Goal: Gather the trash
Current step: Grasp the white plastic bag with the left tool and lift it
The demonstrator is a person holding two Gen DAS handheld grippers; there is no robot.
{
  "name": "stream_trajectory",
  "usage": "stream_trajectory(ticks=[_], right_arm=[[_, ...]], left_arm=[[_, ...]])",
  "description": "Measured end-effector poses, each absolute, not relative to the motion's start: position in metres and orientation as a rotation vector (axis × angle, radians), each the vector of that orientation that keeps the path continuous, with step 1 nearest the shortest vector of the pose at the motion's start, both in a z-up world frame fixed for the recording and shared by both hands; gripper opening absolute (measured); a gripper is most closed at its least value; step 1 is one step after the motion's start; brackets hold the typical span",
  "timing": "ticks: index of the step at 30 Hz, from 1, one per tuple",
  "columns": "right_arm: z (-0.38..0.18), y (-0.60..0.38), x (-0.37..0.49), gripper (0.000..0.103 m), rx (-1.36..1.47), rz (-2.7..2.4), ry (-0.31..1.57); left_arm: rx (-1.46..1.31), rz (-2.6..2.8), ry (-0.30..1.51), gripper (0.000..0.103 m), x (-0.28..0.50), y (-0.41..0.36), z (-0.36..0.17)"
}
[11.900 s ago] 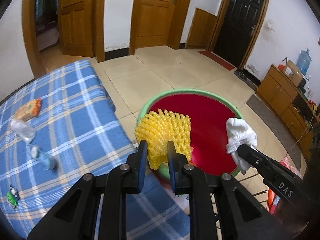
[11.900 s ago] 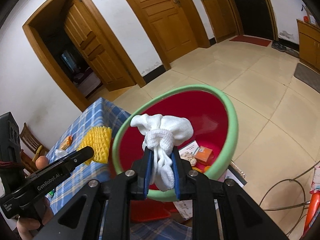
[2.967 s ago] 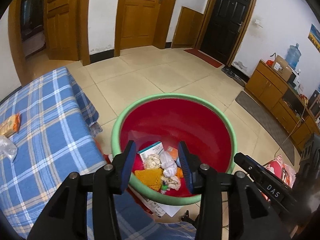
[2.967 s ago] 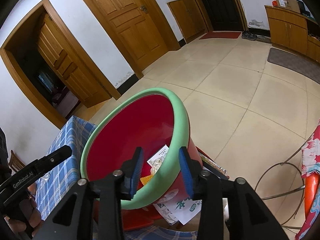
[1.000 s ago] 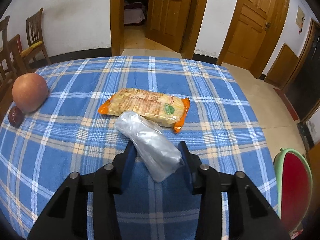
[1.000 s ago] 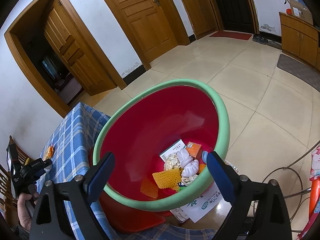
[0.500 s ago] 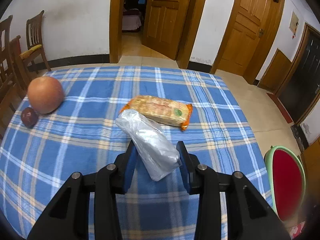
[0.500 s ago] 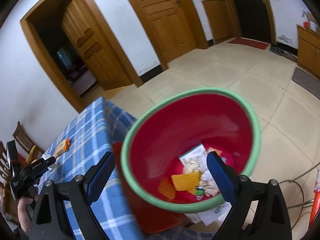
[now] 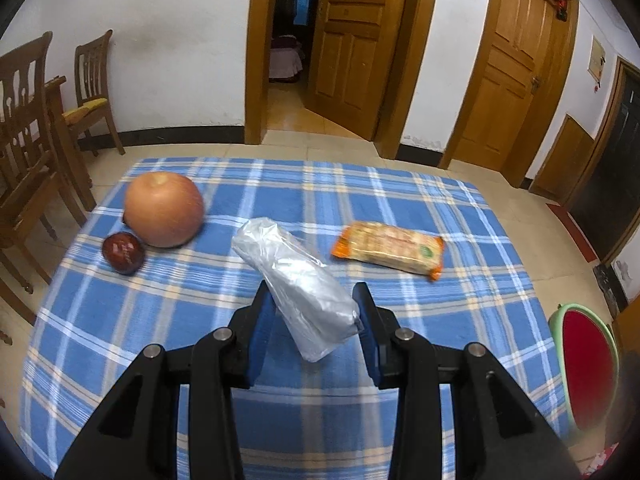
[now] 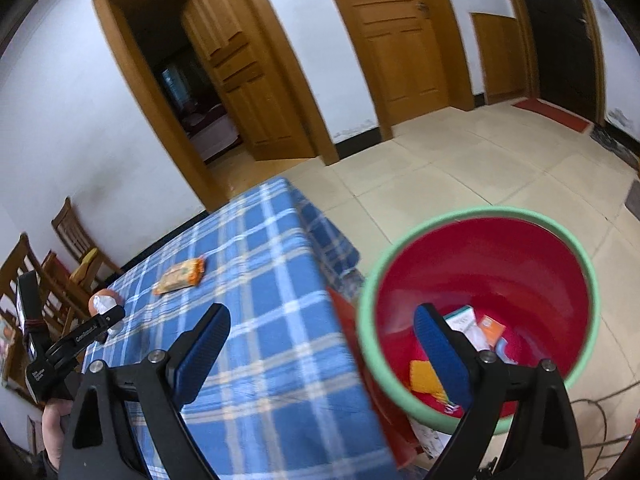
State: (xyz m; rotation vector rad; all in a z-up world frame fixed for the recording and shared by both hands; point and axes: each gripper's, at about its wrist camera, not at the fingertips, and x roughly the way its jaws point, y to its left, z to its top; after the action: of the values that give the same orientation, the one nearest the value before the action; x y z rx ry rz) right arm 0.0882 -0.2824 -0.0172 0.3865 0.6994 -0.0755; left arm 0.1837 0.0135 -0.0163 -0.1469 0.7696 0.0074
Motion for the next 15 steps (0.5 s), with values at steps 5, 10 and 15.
stream_trajectory(ticks=[5, 10, 15], right_arm=[[-0.015, -0.25, 0.111, 0.095, 0.342, -0.019, 0.72], [-0.021, -0.219, 0.139, 0.095, 0.305, 0.036, 0.759], [-0.034, -0.188, 0.172, 0.095, 0.252, 0.083, 0.795]], left_arm=[[-0.155, 0.035, 0.762, 0.04, 0.188, 0.033, -0.019], [-0.181, 0.052, 0.766, 0.04, 0.191, 0.048, -0.029], [-0.209, 0.056, 0.783, 0.04, 0.193, 0.057, -0.039]])
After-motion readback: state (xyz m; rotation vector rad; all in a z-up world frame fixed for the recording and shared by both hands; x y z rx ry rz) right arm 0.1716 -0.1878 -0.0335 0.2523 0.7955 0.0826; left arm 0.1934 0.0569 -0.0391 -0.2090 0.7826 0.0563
